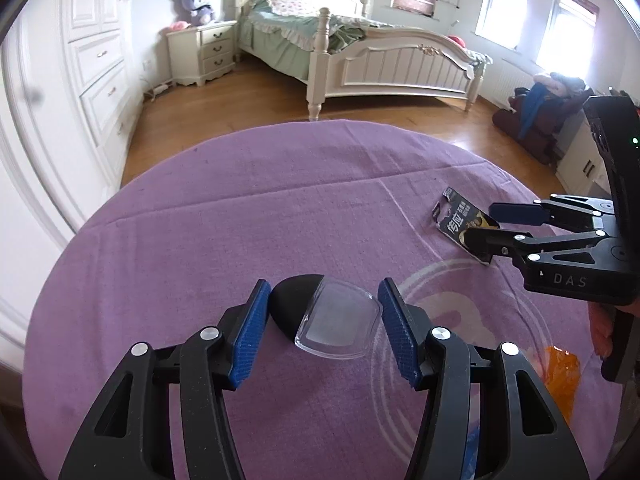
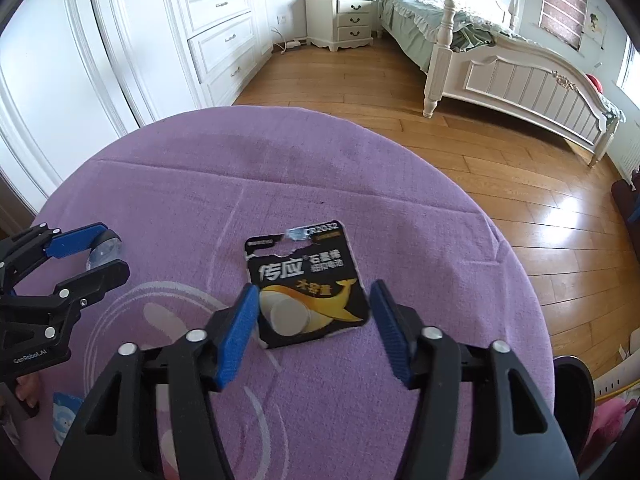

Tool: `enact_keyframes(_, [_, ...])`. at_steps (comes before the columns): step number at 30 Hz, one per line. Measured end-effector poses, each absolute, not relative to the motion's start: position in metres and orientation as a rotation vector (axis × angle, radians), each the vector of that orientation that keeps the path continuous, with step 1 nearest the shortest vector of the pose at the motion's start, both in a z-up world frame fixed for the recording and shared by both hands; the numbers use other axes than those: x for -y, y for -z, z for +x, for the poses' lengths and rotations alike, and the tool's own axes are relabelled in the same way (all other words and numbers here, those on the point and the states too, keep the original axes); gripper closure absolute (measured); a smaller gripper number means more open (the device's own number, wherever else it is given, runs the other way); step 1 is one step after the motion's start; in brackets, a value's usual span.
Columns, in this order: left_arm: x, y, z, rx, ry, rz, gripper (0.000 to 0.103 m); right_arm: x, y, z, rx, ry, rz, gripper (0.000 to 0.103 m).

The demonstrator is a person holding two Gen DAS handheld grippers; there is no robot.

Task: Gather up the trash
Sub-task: 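Grasp the clear plastic cup with the left tool while the right tool grasps the black battery packet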

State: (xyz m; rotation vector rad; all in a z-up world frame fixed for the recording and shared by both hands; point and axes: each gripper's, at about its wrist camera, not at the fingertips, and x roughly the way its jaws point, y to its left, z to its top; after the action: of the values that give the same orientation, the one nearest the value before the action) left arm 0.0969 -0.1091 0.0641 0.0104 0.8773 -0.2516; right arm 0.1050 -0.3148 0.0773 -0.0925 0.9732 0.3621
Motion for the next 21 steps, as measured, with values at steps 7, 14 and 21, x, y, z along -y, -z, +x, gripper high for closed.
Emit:
enact_keyframes(7, [0.108,-0.072,0.085,-0.835,0.274,-0.027,0.047,0.318,-0.084,0.091,-0.932,-0.397,-0.029,0.052])
enact_keyframes(14, [0.128,-0.099,0.069,-0.781,0.315,-0.026,0.047,0.344,-0.116,0.067,-0.818,-0.407,0.058,0.052])
enact_keyframes(21, [0.184,-0.136,0.056,-0.711,0.413,0.033,0.047,0.409,-0.140,0.042,-0.706,-0.323,0.173,0.052])
